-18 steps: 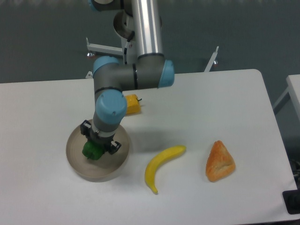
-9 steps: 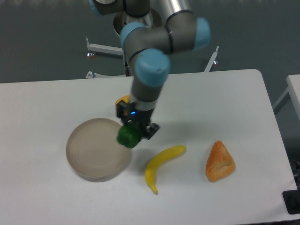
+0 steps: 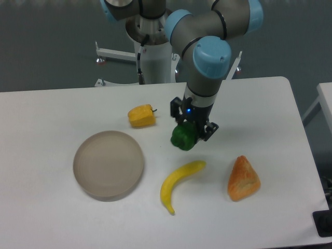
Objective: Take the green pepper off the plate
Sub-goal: 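Lift the green pepper off the plate and carry it up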
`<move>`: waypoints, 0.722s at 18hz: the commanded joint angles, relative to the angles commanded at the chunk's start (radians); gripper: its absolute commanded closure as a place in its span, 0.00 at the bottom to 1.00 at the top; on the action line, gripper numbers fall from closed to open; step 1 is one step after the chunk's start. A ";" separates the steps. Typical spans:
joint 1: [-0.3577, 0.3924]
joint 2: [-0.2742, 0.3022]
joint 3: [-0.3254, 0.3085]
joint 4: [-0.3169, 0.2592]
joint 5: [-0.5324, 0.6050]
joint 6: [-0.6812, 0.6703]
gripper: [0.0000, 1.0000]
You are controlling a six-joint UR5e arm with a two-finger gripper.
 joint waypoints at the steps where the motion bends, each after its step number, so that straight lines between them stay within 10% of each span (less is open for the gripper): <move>1: 0.011 -0.005 0.000 0.003 0.000 0.026 0.93; 13: 0.052 -0.008 -0.014 0.012 0.031 0.293 0.91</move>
